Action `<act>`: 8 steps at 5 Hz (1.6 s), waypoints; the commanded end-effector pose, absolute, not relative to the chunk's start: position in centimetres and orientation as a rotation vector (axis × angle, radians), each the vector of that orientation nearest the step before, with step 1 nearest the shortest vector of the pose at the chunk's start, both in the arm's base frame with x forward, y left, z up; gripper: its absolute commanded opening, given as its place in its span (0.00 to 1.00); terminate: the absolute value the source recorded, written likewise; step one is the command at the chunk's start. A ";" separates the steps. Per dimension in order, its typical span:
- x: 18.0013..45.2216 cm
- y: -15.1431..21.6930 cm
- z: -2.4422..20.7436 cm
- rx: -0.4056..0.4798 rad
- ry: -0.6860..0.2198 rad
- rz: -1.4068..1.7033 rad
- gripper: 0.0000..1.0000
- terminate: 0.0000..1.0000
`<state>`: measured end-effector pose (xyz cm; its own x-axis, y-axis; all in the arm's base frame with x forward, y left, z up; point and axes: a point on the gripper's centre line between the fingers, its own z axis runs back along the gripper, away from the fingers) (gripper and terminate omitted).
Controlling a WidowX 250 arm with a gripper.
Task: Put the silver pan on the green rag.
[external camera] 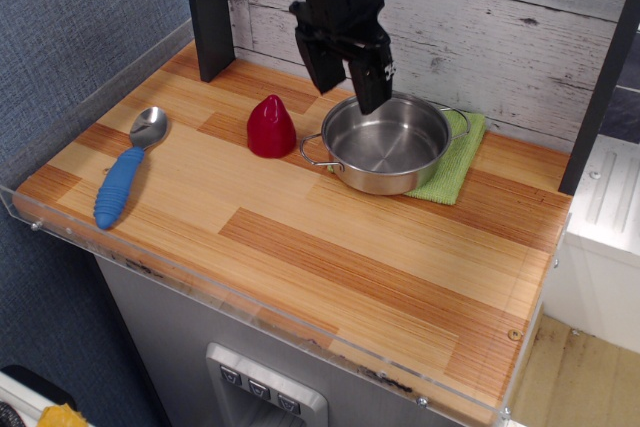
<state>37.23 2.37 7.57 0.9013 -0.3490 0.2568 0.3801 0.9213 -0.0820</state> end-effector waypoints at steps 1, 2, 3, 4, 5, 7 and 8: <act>32.0 0.5 14.6 0.012 -0.405 -0.442 1.00 0.00; 30.3 0.4 14.8 0.031 -0.353 -0.438 1.00 0.00; 29.4 0.9 13.8 0.056 -0.214 -0.380 1.00 0.00; 28.9 1.2 13.1 0.044 -0.124 -0.316 1.00 0.00; 28.4 1.2 13.0 0.065 -0.080 -0.246 1.00 0.00; 27.9 0.8 12.9 0.068 -0.102 -0.232 1.00 0.00; 27.8 0.6 12.8 0.070 -0.107 -0.226 1.00 0.00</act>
